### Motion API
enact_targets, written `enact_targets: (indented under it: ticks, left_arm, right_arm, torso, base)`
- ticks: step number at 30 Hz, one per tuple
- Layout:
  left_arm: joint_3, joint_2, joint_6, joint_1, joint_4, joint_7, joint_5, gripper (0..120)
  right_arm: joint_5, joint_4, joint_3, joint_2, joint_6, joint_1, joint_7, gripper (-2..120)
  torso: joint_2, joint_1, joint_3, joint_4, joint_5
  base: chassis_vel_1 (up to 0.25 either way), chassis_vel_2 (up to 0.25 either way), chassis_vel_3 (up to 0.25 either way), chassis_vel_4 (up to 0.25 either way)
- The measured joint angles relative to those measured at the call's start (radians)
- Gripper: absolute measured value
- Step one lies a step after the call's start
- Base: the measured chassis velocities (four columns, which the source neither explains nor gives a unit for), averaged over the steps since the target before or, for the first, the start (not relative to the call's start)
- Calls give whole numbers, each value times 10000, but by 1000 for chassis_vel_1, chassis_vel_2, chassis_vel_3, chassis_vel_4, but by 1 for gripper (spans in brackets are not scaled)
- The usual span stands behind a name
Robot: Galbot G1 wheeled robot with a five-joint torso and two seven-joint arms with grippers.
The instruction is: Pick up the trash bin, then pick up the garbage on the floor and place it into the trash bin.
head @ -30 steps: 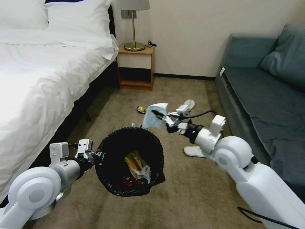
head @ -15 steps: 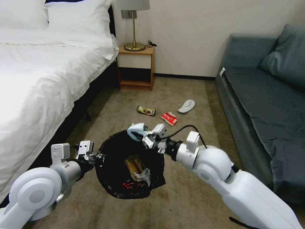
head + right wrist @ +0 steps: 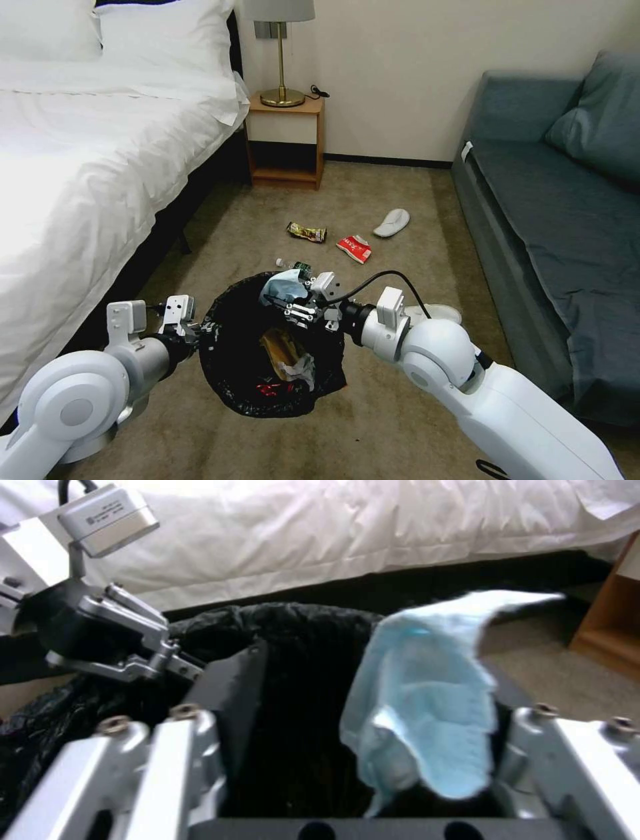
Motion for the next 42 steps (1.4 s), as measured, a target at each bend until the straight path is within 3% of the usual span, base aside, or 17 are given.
enact_targets:
  ticks: [5,7,9,33,38,41,42]
  left_arm:
    - [-6,16,0,-17,23,6,-10,2]
    - [-37,35,0,-41,45,12,-41,2]
    - [-48,35,0,-51,54,19,-55,2]
    - [-63,-88,0,-189,292,215,38,2]
    - [-66,-119,0,-208,336,239,112,2]
    - [-63,-124,0,-225,316,249,116,2]
    - [-63,-124,0,-225,316,249,116,2]
  right_arm:
    - [-31,10,-67,92,4,0,-44,80]
    - [-34,20,-81,144,12,37,-47,93]
    - [-27,36,-58,166,21,62,-48,98]
    - [183,928,71,-29,8,148,-161,100]
    - [-55,1120,56,-228,43,-60,-745,100]
    - [-1597,803,246,-301,731,-121,-1950,100]
    - [-1597,803,246,-301,731,-121,-1950,100]
  torso:
    - [0,0,0,0,0]
    - [0,0,0,0,0]
    - [0,0,0,0,0]
    - [0,0,-1,0,0]
    - [0,0,0,0,0]
    - [0,0,0,0,1]
    - [0,0,0,0,1]
  base:
    - [0,0,0,0]
    - [0,0,0,0]
    - [0,0,0,0]
    - [0,0,0,0]
    - [0,0,0,0]
    - [0,0,0,0]
    - [0,0,0,0]
